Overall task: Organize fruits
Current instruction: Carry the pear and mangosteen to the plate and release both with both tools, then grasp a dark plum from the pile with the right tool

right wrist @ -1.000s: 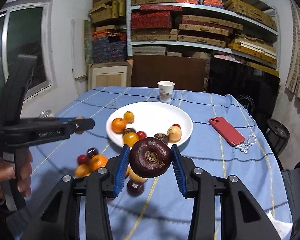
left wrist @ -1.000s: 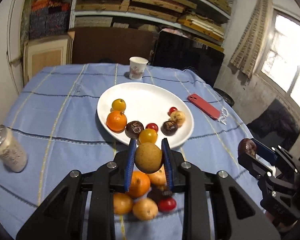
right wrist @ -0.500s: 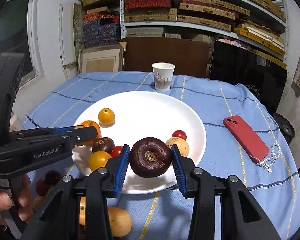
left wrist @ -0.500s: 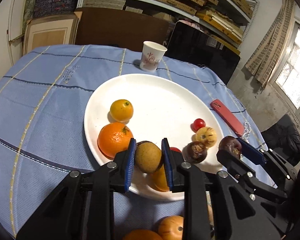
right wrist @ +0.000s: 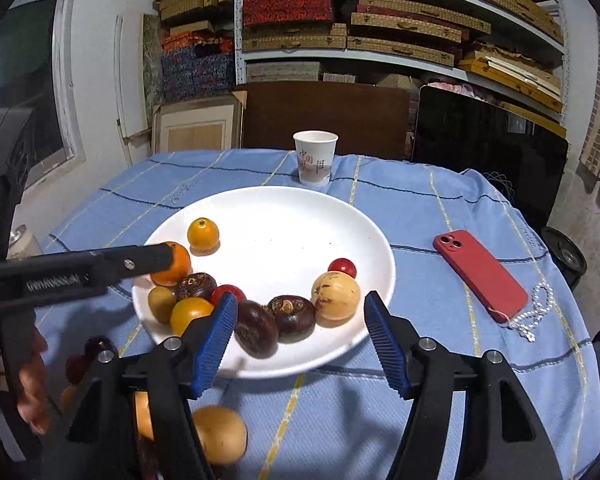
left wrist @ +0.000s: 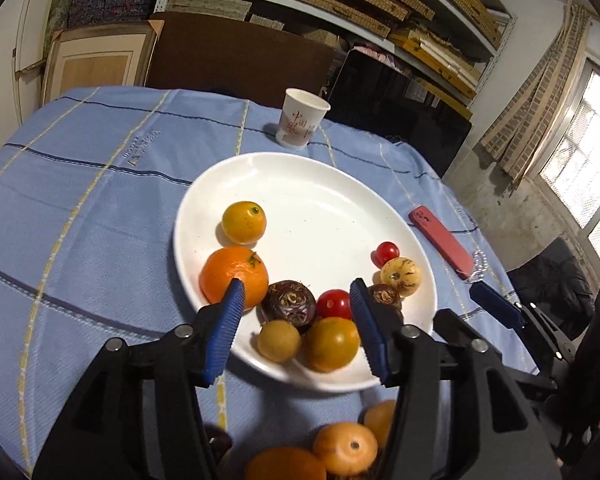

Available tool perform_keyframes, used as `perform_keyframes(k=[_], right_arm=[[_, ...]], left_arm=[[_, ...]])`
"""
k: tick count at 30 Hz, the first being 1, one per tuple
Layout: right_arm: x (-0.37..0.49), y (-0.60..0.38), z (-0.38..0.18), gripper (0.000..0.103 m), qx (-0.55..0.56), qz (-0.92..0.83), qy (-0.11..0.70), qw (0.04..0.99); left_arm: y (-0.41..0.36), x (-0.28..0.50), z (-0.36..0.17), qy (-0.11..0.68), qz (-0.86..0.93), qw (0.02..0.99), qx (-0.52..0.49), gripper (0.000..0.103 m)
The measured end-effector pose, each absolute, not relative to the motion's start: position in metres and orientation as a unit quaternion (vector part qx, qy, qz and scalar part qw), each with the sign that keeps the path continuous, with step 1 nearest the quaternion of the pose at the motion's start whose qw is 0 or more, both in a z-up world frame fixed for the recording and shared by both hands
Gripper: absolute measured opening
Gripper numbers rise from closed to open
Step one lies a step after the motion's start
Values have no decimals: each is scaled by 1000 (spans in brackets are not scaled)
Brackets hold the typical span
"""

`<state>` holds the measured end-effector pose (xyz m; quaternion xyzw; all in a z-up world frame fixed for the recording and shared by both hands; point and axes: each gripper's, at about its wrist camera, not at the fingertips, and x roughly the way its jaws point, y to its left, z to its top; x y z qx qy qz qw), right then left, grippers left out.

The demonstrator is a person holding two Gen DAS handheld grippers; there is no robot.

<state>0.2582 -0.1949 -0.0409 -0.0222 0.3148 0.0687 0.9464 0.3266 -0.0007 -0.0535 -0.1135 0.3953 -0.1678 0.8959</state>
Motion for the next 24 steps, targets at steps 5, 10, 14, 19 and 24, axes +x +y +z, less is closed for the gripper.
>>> perform_keyframes(k=[5,10,14,19,24], right_arm=[[206,-190,-37,67,-42,100,320,941],[161,-175,-56,68,-47,128,351,927],[157,-168,-72,68,-43,111,372,920],[166,-160,-80,68,-48,95,383,918],[178,-148,-86,67,-61,83,389,916]], left_arm=[[21,264,-25,362,-153,917,-72,68],[35,198,-22,349,-143,926,-30,87],[34,159,-32,342,-136,930,15,91],[38,133,-43,333,-130,933,26,93],[48,135,-46,339,-124,933,10,93]])
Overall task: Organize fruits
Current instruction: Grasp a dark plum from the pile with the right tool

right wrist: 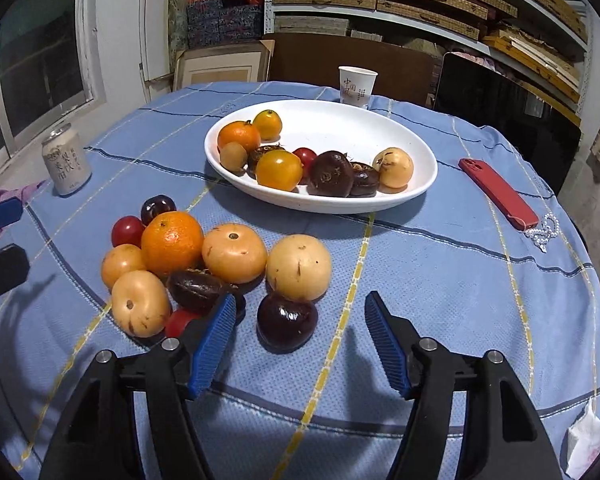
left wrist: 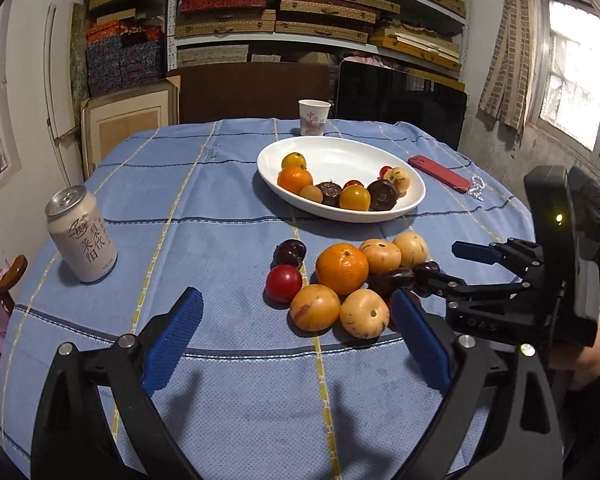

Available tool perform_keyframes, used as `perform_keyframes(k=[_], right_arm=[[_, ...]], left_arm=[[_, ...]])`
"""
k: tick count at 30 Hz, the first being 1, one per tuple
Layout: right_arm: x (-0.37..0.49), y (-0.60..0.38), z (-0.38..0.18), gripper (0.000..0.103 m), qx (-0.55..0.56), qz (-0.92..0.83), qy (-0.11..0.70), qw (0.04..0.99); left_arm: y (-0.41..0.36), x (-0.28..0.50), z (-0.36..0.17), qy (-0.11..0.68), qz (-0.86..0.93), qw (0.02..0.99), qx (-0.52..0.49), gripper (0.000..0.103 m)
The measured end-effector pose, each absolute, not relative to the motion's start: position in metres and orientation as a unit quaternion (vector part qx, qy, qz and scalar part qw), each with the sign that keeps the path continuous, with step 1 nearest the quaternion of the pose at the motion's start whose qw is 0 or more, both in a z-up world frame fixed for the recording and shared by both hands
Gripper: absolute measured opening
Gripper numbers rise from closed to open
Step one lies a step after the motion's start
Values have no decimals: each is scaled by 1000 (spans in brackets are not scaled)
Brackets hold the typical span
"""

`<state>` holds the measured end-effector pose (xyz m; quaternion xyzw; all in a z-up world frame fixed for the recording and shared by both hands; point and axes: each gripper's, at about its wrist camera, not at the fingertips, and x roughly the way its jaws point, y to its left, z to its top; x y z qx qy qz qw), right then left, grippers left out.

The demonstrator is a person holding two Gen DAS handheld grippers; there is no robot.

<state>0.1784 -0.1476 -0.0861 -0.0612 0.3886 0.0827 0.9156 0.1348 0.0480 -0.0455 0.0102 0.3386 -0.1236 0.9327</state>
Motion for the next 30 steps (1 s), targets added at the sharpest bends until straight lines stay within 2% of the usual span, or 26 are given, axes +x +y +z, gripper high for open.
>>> perform_keyframes(k=[6,8,10,11,26,27,29,30], right_arm=[[187,-144,-97,64,-68,73,404,909],[190,-145,-103,54,-67,73,415,904],[191,-144,-103,35,-61,87,418,902],[190,-144,-103,34,-59,89,419,901],[126,-191,-63,34,16,76,360,930],[124,-193,-63,34,18,76,360,930],[122,-195,-63,34,21,75,359,930],[121,-196,-63,34,22,75,359,930]], left_arm=[[52,138,-47,341,-119,932,15,93],[52,138,-48,341,-119,932,19,93],[50,141,-50,345,-122,930,18,93],[48,142,-51,347,-123,929,18,93],[-19,167,-98,394,-114,905,111,94],[-19,169,-101,399,-112,903,113,92],[-19,172,-102,403,-121,901,104,76],[-20,173,-102,403,-122,901,104,74]])
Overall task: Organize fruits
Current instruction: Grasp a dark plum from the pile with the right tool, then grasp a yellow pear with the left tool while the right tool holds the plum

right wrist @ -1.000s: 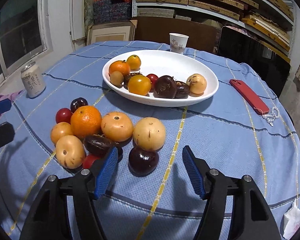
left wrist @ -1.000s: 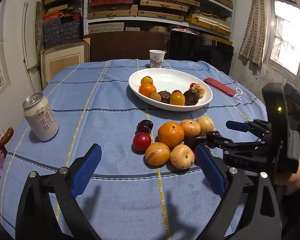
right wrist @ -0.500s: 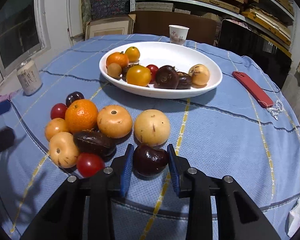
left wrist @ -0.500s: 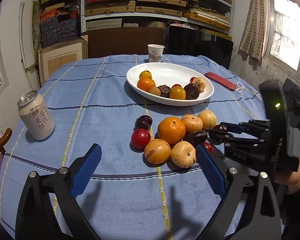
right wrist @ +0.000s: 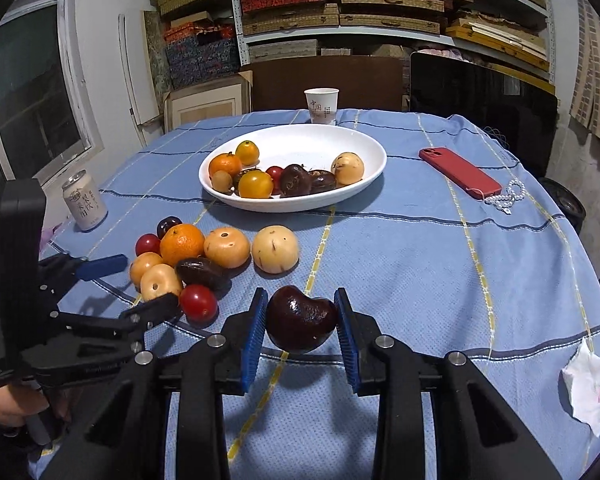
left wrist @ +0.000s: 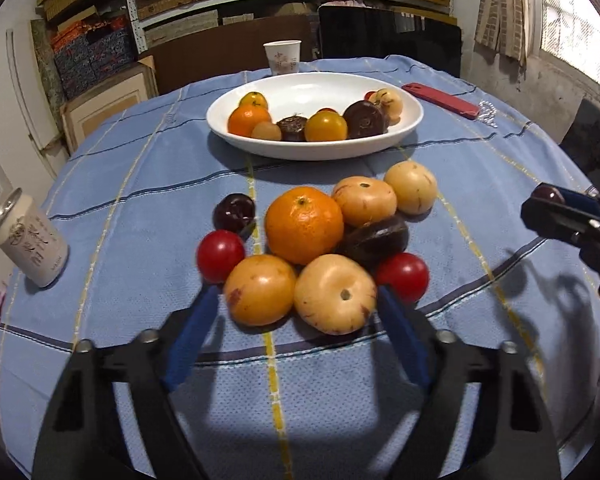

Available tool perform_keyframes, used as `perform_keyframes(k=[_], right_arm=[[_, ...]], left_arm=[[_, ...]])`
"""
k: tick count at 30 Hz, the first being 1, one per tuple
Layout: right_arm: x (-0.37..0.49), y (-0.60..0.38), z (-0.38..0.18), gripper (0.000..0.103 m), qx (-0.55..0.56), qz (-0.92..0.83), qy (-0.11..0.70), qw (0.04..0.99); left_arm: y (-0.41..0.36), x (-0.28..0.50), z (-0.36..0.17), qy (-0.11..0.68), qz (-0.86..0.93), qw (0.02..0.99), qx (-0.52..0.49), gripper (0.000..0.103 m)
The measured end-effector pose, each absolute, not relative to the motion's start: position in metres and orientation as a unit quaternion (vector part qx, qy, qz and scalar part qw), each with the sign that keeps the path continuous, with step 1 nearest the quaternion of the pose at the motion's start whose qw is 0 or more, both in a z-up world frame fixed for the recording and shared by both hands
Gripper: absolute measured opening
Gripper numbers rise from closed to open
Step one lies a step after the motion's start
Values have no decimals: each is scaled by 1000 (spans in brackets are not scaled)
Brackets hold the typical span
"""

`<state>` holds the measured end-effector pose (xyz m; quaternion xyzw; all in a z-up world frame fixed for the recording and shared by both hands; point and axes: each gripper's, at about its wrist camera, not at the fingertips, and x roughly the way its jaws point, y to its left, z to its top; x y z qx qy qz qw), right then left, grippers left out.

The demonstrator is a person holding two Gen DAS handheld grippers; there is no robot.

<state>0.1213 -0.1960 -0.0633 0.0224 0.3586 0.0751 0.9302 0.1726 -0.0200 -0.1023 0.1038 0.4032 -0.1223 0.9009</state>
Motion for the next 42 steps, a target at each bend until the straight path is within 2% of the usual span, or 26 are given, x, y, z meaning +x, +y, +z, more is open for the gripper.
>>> perform_keyframes(k=[4,7,8,9,10,11,16,17,18,19,20,21,23,26,28,29,30,32,34,42], right_arm=[[120,-195,-64,34,30,80,358,930],[118,-196,-64,34,30,79,355,931],[118,-196,-64,34,30,79,354,932],[117,-197,-63,34,30,79,353,932],[117,-197,-63,34,30,79,352,932],[116,-196,-63,34,30,81,351,932],[117,-195,-63,34,29,80,353,932],[117,-195,-64,34,29,79,354,931],[118,-196,-64,34,29,78,355,931],[118,-196,-64,34,30,77,355,931],[118,-196,-64,34,30,77,355,931],[118,-197,-64,34,30,76,354,932],[119,-196,-64,34,31,77,354,932],[118,-197,-64,34,33,77,354,932],[117,-197,-64,34,33,78,352,932],[116,-197,-64,34,33,78,352,932],[116,-198,-63,34,34,78,352,932],[115,-198,-63,34,36,81,352,932],[114,-198,-61,34,36,83,349,933],[118,-194,-67,34,42,88,357,929]], left_arm=[[-25,174,-104,402,-120,900,116,73],[-22,169,-98,392,-127,905,104,67],[-22,166,-95,383,-130,909,103,55],[-22,163,-92,381,-144,908,100,18],[-23,163,-92,390,-160,902,94,6],[-21,164,-93,397,-166,899,85,0],[-11,172,-102,421,-162,890,64,0],[-10,173,-102,420,-165,891,54,6],[-11,172,-100,413,-167,894,51,28],[-14,170,-97,403,-168,898,53,46],[-17,166,-92,381,-165,908,59,75],[-21,163,-87,359,-157,917,68,88],[-28,165,-82,342,-156,923,78,89],[-24,187,-89,375,-149,914,43,90],[-19,192,-86,368,-141,918,34,79],[-17,193,-83,365,-138,920,37,59],[-12,195,-83,371,-140,918,31,55],[2,197,-84,380,-136,915,26,55],[15,195,-88,388,-135,911,39,68],[36,205,-104,414,-105,902,60,71]])
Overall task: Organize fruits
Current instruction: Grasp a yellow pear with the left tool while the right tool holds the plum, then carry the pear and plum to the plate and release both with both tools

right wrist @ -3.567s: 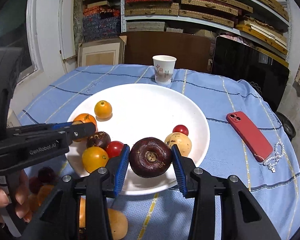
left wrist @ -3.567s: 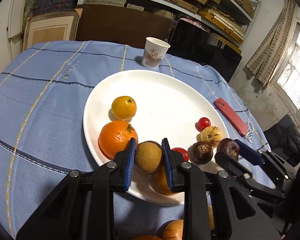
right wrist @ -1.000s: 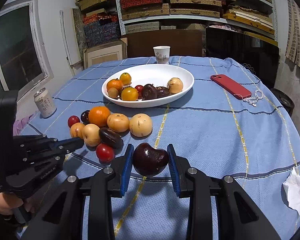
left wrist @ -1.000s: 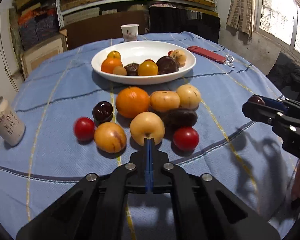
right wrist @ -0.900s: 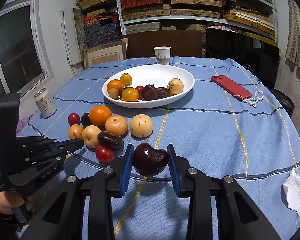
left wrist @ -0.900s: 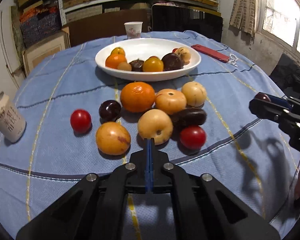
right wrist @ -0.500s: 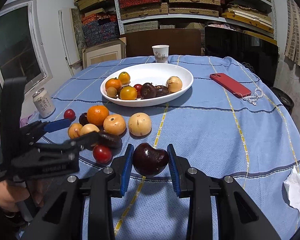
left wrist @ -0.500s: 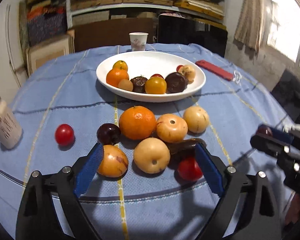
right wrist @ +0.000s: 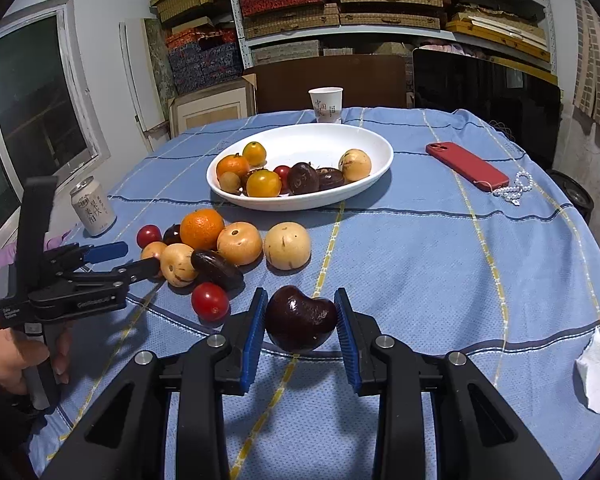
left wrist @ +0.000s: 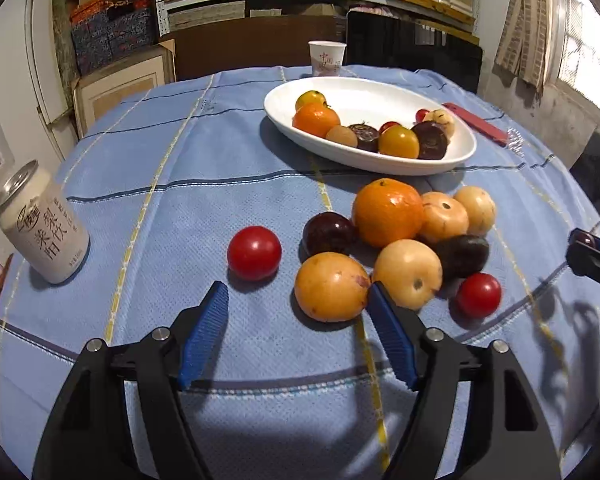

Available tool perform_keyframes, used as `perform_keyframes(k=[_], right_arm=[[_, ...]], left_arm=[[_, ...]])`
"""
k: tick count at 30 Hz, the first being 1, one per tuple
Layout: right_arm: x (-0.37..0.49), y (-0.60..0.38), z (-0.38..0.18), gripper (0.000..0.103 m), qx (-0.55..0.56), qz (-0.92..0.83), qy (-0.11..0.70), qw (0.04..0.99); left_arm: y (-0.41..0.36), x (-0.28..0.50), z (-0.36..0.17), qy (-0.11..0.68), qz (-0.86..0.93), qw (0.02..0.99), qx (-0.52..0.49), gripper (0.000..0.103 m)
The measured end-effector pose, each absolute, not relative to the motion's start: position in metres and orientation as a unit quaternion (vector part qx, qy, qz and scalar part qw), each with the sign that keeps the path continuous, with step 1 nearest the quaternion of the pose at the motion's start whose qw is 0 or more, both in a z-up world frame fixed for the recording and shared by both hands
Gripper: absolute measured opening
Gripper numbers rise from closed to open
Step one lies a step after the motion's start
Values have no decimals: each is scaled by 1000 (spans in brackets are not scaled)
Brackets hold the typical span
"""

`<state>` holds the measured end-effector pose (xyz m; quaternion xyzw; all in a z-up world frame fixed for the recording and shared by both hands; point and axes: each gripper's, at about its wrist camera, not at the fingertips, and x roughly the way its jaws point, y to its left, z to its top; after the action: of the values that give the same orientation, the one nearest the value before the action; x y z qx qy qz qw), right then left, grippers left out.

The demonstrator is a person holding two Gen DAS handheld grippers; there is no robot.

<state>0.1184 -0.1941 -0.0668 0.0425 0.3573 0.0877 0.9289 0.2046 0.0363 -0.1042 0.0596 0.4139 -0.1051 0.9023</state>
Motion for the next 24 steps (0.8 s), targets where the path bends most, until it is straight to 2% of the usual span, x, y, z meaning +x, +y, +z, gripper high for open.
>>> perform_keyframes(k=[7,8,9,17,24], right_arm=[[115,-194,-62,35,36,85,353,931],[116,-194,-63,34,37,85,354,931],[116,-193,-63,35,37,85,355,930],[114,-194,-59,35,32,86,348,933],[114,-194,-60,35,34,89,350,932]], left_arm=[[20,214,-102,402,-115,906,60,71],[16,211,-102,401,-121,905,68,69],[10,207,-102,398,-130,905,80,58],[18,204,-107,421,-149,892,66,37],[18,199,-100,400,-154,901,61,37]])
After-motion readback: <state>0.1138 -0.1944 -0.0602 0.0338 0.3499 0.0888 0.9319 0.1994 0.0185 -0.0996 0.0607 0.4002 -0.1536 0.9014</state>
